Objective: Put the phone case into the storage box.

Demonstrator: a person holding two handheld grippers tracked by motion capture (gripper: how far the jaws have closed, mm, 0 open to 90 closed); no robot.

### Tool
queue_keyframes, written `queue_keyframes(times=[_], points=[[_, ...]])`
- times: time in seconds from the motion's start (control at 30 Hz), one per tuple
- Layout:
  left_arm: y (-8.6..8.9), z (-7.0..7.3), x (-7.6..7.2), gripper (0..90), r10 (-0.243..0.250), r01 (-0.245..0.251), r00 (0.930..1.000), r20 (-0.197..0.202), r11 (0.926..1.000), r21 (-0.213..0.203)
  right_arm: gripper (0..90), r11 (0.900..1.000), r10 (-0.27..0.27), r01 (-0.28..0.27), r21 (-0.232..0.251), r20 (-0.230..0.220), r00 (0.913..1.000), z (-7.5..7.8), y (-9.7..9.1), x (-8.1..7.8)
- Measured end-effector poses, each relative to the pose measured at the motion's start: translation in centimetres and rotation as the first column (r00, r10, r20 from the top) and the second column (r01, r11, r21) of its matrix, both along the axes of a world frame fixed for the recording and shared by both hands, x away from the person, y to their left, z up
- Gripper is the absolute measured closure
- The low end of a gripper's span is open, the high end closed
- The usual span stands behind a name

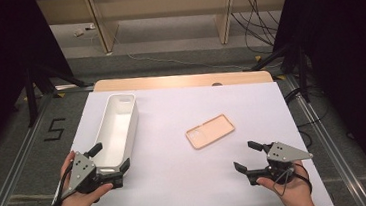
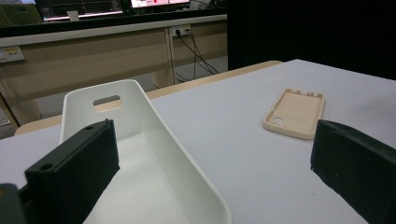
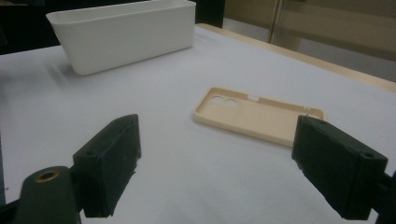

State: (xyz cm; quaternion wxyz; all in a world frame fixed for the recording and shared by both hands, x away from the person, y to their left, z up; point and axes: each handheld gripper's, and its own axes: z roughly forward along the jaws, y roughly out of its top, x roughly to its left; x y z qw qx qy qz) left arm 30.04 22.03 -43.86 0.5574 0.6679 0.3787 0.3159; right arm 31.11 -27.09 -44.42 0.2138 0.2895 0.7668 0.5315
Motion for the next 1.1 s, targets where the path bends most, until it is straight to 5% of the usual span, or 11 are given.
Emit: queue_keyframes(times=[0.03, 0.2, 0.3, 0.33, 0.37, 0.4, 0.6, 1.1], points=[[0.0, 0.1, 0.0, 1.0, 0.001, -0.001, 1.0, 0.0, 1.0, -0.006, 25.0, 0.9998, 0.019, -0.019, 0.001, -0.027, 0.9995, 0.0, -0.1, 0.1], [-0.3, 0.2, -0.2, 1.5, 0.005, -0.005, 1.0, 0.004, 1.0, -0.008, 36.4, 0.9999, 0.009, -0.009, 0.005, 0.021, 0.9997, 0.2, 0.0, 0.7], [-0.3, 0.3, -0.1, 1.8, 0.009, -0.009, 0.9999, 0.006, 0.9999, -0.013, 68.2, 0.9998, 0.012, -0.012, -0.013, 0.012, 0.9999, 0.8, -0.1, 1.5], [-0.3, 0.3, 0.0, 1.8, 0.004, -0.004, 1.0, 0.006, 1.0, -0.008, 68.2, 0.9998, 0.012, -0.012, -0.013, 0.012, 0.9999, 0.8, -0.1, 1.5], [-0.3, 0.3, 0.1, 2.1, 0.001, -0.001, 1.0, 0.006, 1.0, -0.01, 83.1, 0.9989, 0.006, -0.005, -0.046, 0.025, 0.9997, 1.3, -0.1, 2.0], [-0.4, 0.3, 0.1, 2.4, 0.0, 0.0, 1.0, 0.006, 0.9999, -0.011, 88.5, 0.998, -0.001, 0.002, -0.064, 0.012, 0.9999, 1.6, 0.0, 2.1], [-0.3, 0.1, 0.1, 3.0, -0.011, 0.011, 0.9999, 0.009, 0.9996, -0.025, 90.0, 0.9864, -0.04, 0.037, -0.16, -0.012, 0.9991, 1.8, 1.7, 4.3], [0.1, 0.1, -0.1, 3.7, 0.01, -0.01, 0.9999, 0.002, 0.9997, -0.022, 90.0, 0.9594, -0.117, 0.086, -0.268, -0.102, 0.9878, 0.5, 2.7, 12.2]])
